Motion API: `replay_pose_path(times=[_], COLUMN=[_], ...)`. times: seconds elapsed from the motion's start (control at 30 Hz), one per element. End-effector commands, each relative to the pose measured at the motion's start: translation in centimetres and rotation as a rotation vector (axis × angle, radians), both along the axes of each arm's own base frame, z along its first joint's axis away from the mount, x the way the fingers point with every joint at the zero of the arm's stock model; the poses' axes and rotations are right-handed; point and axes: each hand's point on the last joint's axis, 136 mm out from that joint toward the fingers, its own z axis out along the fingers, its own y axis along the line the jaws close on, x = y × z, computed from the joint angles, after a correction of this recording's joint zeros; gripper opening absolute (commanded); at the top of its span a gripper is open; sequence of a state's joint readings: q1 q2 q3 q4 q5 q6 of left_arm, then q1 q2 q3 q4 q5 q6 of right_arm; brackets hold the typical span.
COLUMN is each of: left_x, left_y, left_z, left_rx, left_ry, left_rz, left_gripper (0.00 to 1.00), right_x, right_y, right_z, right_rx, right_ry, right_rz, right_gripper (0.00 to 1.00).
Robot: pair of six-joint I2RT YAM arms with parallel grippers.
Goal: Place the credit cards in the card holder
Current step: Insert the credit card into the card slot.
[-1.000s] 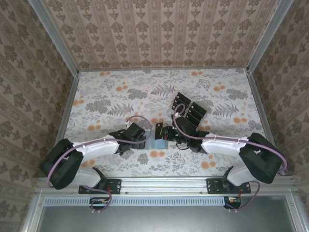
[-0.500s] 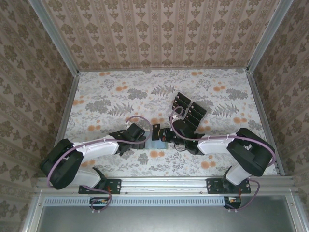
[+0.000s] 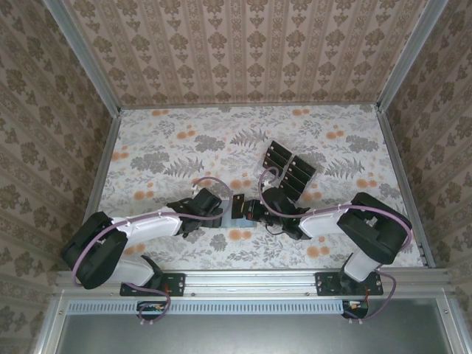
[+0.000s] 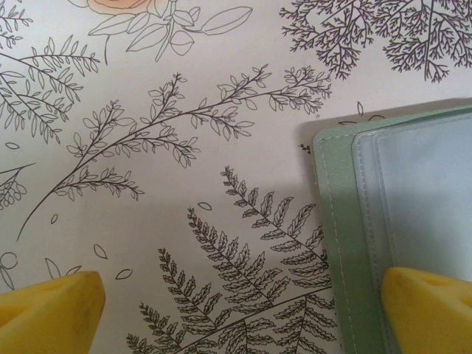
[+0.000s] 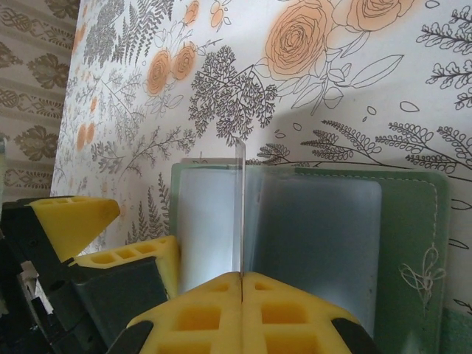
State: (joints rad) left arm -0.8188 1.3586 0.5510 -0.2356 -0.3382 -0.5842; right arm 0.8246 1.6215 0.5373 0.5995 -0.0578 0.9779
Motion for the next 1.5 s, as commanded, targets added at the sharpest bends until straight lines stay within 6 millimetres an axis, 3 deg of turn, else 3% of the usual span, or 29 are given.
replay_pose_path(times=[0.0,0.37,0.93,1.47], left_x=[-1.0,-1.0,-1.0,-1.2], left_y=[1.1,1.0,1.0,1.1], left_z=[-1.2,-1.3,-1.3,-1.5], left_rx=[0.043,0.047,0.049,0.051], left_ry=[0.038,0.044,0.049,0.054], left_rz=[0.015,0.013,0.012,0.012], left_gripper=[0.99,0.99,0.98,0.98], right_x=[-0.4,-0.7,-2.5,-2.7], right_y=[0.3,0.9,-0.2,0.7], right_z=[-0.5,-1.0,-2.4,-3.2], right_rx=[0.021,0.061,0.08,0.095], right_ry=[0.008,0.025,0.079,0.113], right_rz=[0.005,0.015,0.03,0.052], right_gripper=[0.0,0.0,0.0,0.0])
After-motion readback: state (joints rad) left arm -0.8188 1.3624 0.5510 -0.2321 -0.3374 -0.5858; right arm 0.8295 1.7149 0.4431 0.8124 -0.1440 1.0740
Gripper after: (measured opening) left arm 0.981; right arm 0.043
